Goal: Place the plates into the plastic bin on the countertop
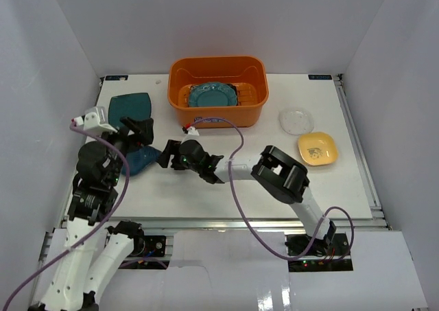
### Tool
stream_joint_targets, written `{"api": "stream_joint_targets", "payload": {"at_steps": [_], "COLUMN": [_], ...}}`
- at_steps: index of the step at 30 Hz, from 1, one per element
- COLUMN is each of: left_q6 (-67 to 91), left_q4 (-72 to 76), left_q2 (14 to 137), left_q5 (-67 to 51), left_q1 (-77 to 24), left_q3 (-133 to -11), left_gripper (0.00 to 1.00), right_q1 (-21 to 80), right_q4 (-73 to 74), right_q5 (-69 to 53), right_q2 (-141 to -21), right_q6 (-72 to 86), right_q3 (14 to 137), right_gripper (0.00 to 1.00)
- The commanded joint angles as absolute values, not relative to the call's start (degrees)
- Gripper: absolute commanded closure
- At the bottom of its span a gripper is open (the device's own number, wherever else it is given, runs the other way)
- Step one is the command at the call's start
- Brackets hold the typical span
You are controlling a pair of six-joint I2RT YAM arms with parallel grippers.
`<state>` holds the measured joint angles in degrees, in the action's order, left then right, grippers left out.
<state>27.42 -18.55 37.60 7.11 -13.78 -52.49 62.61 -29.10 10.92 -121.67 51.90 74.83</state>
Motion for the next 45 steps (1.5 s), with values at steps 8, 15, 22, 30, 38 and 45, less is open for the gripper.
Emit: {"api": "stream_joint_targets", "payload": {"at_steps": [8,15,22,30,38,45], "left_q6": [23.0,23.4,23.3,24.5,28.2,33.8], "left_q4": [-27.2,-25.1,-24.5,-24.6,-18.7,-14.3], "left_q2": [25.6,23.0,23.0,24.8,36.5,50.0], "left_q5": [12.8,13.6,14.9,18.8,17.8,14.8], "left_q1": [-14.1,-14.1,-14.2,-14.2,-14.2,-13.2], "left_q3": [-42.0,-38.8,-38.6,-41.6,-46.3,-49.3], "left_gripper": [0.02,0.02,0.02,0.02,0.02,0.02], "right_q1": [62.8,62.8,62.8,62.9,54.3,38.3], "right_q4": [-17.6,-18.7,-30.7,-42.5,-37.1,-29.7], "right_q5": [15.5,16.3,18.2,22.3,21.1,12.3], "right_q2": [-139.6,-143.3,-133.7,-104.9,-80.5,-80.9], "right_q6": [56.2,59.8,60.7,45.6,30.9,31.6], "right_q3": [100.6,102.3,86.9,62.2,57.6,69.2], "right_gripper": [0.23,0.50,0.92,0.92,0.92,0.92]}}
